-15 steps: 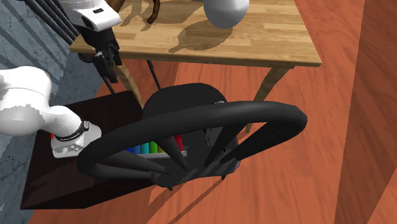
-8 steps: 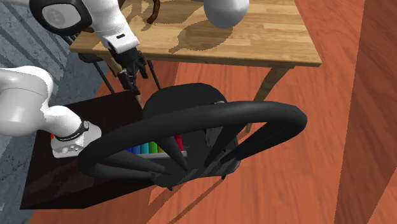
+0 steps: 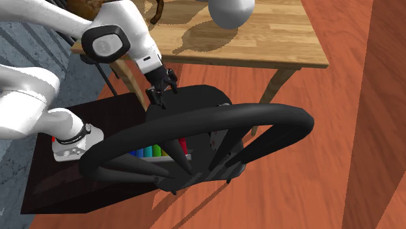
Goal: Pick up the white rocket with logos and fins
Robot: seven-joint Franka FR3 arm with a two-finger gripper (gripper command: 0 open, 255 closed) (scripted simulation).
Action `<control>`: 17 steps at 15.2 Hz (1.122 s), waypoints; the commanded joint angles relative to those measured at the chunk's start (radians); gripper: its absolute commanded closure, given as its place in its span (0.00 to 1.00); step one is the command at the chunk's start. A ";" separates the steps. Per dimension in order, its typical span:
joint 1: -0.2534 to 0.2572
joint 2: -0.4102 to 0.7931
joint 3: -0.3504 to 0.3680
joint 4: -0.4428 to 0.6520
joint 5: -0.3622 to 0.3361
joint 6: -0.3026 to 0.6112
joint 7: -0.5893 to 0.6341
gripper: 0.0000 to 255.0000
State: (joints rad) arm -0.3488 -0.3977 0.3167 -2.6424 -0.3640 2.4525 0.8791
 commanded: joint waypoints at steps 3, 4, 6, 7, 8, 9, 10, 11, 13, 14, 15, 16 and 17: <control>-0.167 0.149 0.113 0.051 -0.243 0.126 0.322 0.00; -0.209 0.190 0.140 0.074 -0.322 0.140 0.414 0.00; -0.277 0.275 0.180 0.129 -0.489 0.145 0.604 0.00; -0.301 0.319 0.192 0.160 -0.571 0.137 0.696 0.00; -0.315 0.361 0.197 0.191 -0.649 0.123 0.784 0.00; -0.324 0.403 0.198 0.223 -0.720 0.106 0.867 0.00; -0.327 0.444 0.193 0.256 -0.785 0.086 0.942 0.00; -0.325 0.482 0.184 0.287 -0.843 0.066 1.011 0.00; -0.316 0.554 0.163 0.350 -0.940 0.022 1.134 0.00; -0.314 0.557 0.161 0.353 -0.944 0.020 1.138 0.00; -0.312 0.570 0.158 0.355 -0.960 0.020 1.154 0.00; -0.310 0.582 0.156 0.356 -0.977 0.019 1.170 0.00; -0.308 0.594 0.153 0.358 -0.994 0.018 1.186 0.00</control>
State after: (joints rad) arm -0.6593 0.1799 0.4736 -2.2880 -1.3335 2.4726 2.0409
